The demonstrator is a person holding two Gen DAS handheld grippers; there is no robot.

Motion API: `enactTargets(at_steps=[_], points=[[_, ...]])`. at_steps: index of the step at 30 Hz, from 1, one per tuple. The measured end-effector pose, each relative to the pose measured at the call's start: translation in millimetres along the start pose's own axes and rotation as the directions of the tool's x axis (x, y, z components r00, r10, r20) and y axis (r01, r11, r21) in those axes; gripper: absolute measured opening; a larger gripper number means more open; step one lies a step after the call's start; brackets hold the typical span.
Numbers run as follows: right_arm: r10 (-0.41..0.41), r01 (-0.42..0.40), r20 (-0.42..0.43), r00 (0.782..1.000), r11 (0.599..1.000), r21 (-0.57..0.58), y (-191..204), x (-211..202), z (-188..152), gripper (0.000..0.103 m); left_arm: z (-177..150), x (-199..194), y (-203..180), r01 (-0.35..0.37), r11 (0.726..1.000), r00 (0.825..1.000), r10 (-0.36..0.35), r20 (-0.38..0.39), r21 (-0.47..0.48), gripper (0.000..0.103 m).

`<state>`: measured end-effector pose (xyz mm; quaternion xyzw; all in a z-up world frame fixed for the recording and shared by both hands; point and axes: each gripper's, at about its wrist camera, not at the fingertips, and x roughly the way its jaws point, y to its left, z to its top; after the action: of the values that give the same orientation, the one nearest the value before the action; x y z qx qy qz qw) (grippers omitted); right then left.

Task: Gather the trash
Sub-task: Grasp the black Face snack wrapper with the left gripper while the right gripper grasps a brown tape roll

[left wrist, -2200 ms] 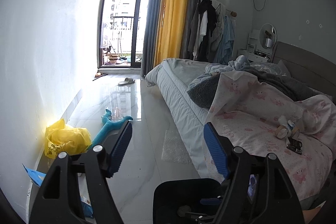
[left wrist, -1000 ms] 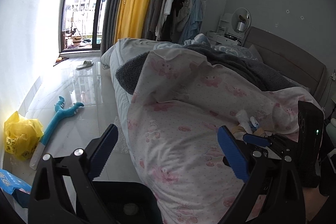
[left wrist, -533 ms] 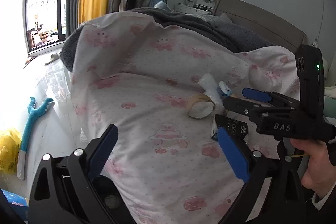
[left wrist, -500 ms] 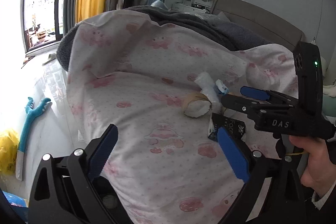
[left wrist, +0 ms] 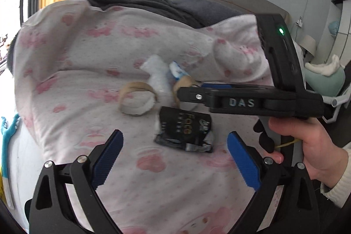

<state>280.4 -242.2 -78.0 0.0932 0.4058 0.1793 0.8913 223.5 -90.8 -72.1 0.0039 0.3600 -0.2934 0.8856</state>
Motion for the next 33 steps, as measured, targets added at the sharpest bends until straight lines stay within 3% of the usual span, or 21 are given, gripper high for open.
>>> enactTargets(at_steps=[6,14,19,22,33], points=[[0.044,-0.044,-0.012,0.999,0.999,-0.005,-3,-1,-1,0.059,-1,21,-13,0.019,0.999,0.999,-0.017,-0.043,0.027,0.097],[0.103,-0.103,-0.041,0.994,0.995,0.008,-8,10,0,0.056,-5,41,-21,-0.013,0.999,0.997,0.016,-0.078,0.046,0.095],[0.105,-0.104,-0.057,0.993,0.994,0.018,-11,18,3,0.049,-4,44,-20,-0.030,0.999,0.996,0.033,-0.082,0.043,0.083],[0.106,-0.105,-0.056,0.993,0.994,0.021,-11,20,4,0.048,-4,44,-17,-0.049,0.998,0.995,0.052,-0.090,0.037,0.072],[0.104,-0.103,-0.017,0.994,0.994,0.037,-1,0,14,0.048,-9,14,-5,-0.018,0.999,0.997,0.021,-0.068,0.038,0.071]])
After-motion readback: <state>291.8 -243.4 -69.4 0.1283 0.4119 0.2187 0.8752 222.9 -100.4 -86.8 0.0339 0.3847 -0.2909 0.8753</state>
